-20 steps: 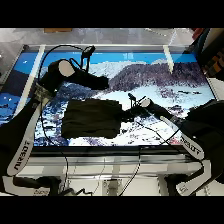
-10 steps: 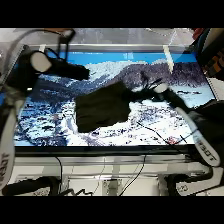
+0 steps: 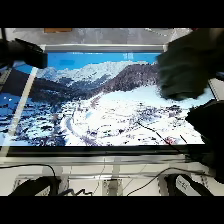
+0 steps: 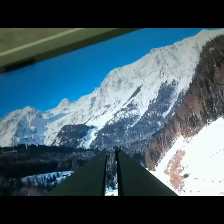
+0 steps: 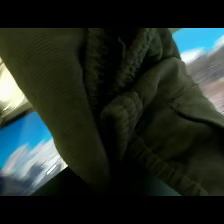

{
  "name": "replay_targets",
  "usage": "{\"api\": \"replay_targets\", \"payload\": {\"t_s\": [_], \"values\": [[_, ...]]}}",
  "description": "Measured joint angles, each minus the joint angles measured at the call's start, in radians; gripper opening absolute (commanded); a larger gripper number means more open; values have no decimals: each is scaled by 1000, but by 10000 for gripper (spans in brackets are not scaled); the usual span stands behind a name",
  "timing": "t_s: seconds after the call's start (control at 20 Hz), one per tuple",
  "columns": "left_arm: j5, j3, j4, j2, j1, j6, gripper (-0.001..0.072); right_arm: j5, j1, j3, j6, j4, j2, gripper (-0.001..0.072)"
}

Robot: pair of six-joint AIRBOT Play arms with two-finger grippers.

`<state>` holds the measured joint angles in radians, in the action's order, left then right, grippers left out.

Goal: Fold the clothes and pants, and hang the long-sleeved shirts on hangers.

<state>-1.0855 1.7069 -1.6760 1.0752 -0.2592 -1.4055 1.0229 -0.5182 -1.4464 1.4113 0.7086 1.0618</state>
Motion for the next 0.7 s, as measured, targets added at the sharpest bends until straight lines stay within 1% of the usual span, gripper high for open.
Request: {"api": "replay_targets", "payload": {"t_s": [0.1,0.2,0.35,0.5,0.6,0.65,0.7], "values": [[0,0,-11,-17,0,0,80,16,-156,-2,57,122,-82,30],[-2,0,-17,-27,0,0,80,52,-322,-4,151,262,-135,30],[-7,0,-21,-34,0,0,80,203,-560,-1,274,449,-159,30],[-8,0,-24,-35,0,0,80,336,-746,4,331,595,-153,30],[-10,0,-24,-35,0,0,80,381,-837,5,349,661,-148,39],[-10,0,-24,-35,0,0,80,389,-874,5,354,695,-146,154],[-10,0,-24,-35,0,0,80,397,-901,5,361,720,-145,396]]}}
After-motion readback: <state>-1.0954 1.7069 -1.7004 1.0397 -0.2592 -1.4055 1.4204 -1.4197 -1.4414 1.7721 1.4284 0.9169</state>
